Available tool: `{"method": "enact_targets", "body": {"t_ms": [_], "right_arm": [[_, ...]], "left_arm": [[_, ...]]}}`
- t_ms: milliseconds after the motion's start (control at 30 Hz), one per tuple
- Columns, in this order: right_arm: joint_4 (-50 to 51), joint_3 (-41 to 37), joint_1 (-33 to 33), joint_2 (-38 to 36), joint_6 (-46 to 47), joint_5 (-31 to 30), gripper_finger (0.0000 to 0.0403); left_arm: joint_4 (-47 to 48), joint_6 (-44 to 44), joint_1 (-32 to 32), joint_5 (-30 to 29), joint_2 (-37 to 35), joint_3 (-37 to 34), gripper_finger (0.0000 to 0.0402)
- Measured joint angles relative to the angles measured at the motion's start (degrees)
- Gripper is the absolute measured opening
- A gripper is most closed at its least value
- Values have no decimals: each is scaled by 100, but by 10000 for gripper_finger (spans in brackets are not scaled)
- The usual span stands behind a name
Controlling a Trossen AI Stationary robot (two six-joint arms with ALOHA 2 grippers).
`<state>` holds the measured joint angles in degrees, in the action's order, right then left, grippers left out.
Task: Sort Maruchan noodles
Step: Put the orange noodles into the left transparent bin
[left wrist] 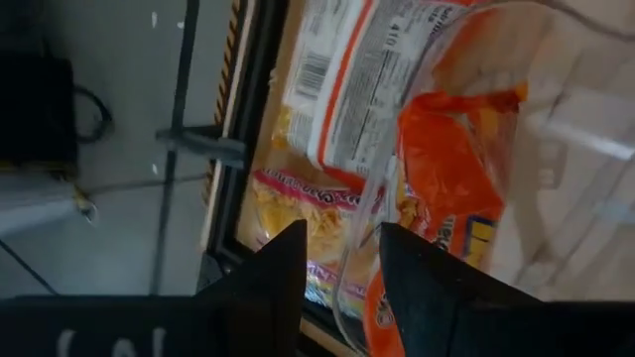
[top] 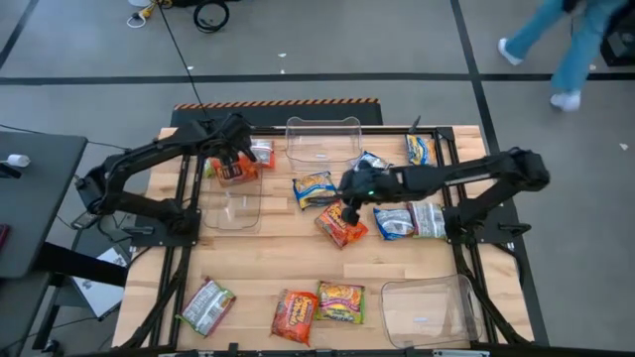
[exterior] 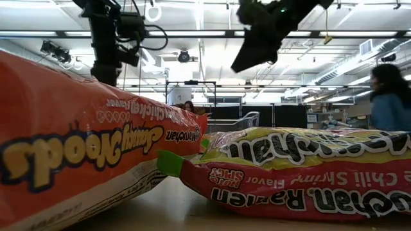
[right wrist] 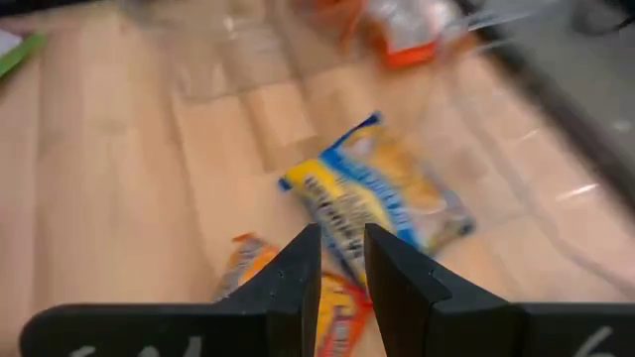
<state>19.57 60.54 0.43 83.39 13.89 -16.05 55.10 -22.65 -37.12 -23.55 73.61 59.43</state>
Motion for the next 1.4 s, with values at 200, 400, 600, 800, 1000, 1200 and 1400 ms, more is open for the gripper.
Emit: {"method": "enact_targets", "body": {"t_ms": [200, 400, 600, 800, 1000, 1200, 1400], "right_arm": [[89, 52, 94, 755, 710, 647, 88], [684, 608, 634, 1495, 720, 1013, 135], [2459, 1443, 765, 2155, 1800, 504, 195], [2878, 1292, 451, 2162, 2706, 545, 215], [1911, 1163, 386, 2252, 2774, 1508, 214], [1737, 1171, 597, 1827, 3225, 1590, 214], [2516, 989, 1099, 1296, 4197, 793, 214]], "left_arm": [[959, 1846, 0, 1123, -538, 18, 135], [1417, 2709, 318, 1442, -1149, 16, 135], [1402, 2999, 901, 1695, -1836, 16, 135], [1179, 3390, 1638, 2129, -2338, 16, 135], [828, 4137, 2528, 2131, -2539, 14, 135], [456, 5142, 3597, 1952, -2560, 10, 135], [-439, 6122, 4927, 1377, -2413, 7, 135]]}}
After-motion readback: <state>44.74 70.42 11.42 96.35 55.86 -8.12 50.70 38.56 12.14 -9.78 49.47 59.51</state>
